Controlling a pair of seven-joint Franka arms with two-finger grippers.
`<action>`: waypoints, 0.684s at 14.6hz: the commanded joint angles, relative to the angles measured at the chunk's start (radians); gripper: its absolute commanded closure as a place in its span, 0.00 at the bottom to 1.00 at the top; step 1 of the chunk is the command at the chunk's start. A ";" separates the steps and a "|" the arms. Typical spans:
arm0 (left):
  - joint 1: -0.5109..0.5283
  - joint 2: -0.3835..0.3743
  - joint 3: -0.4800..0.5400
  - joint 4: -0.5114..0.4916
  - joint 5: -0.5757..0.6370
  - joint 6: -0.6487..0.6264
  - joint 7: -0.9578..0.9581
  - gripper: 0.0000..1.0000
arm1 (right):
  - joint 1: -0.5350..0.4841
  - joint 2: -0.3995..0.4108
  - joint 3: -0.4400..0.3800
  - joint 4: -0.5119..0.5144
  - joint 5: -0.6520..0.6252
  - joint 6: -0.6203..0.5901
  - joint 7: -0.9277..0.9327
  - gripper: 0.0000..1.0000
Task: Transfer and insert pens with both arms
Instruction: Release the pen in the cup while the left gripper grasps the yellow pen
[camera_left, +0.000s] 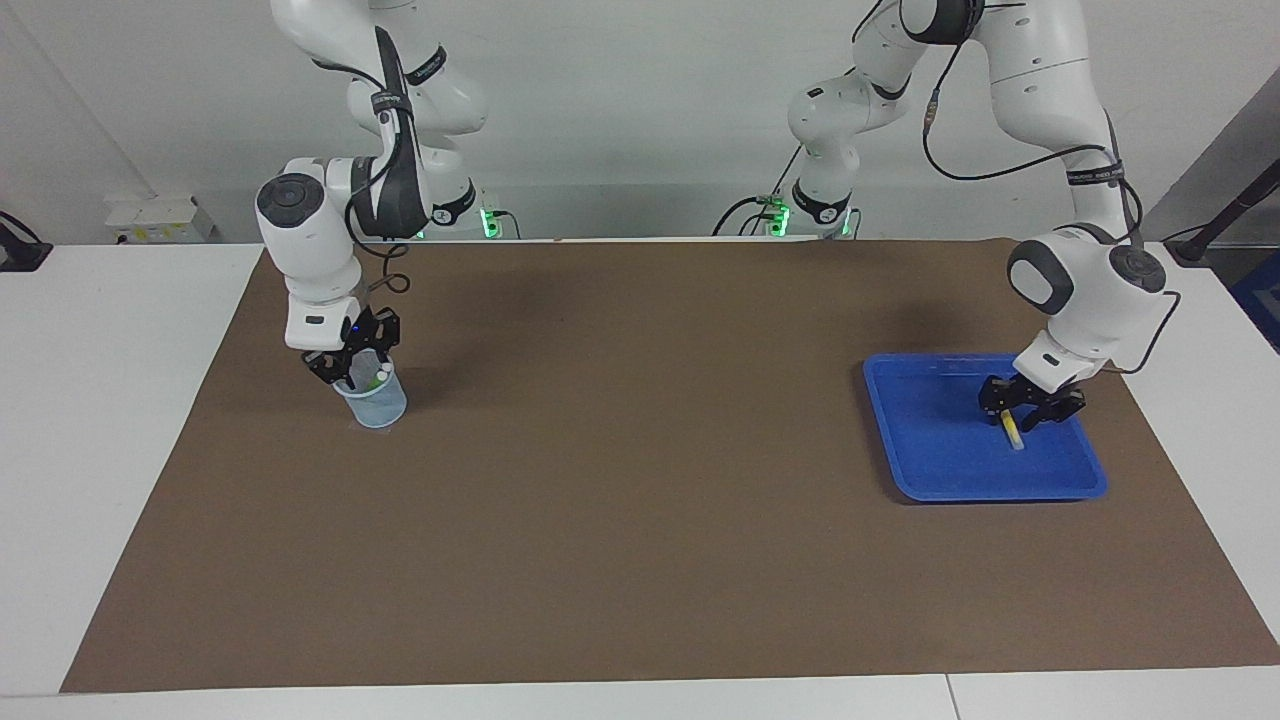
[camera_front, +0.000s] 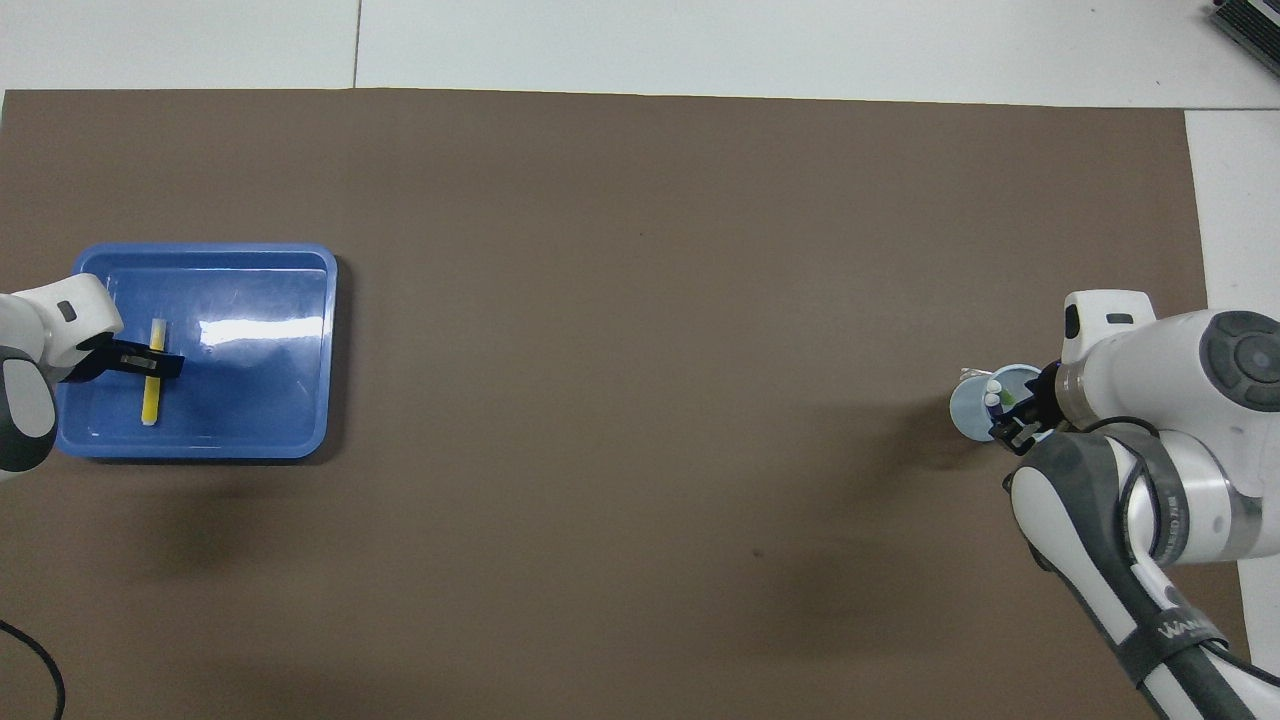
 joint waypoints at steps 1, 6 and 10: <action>0.012 0.021 -0.007 0.001 0.018 0.024 -0.001 0.90 | 0.009 -0.006 0.015 0.111 0.057 -0.159 0.002 0.42; 0.009 0.023 -0.007 0.010 0.016 0.007 -0.007 1.00 | 0.013 -0.036 0.038 0.192 0.141 -0.311 0.032 0.42; -0.011 -0.008 -0.007 0.050 0.016 -0.112 -0.101 1.00 | 0.033 -0.045 0.072 0.214 0.357 -0.335 0.150 0.42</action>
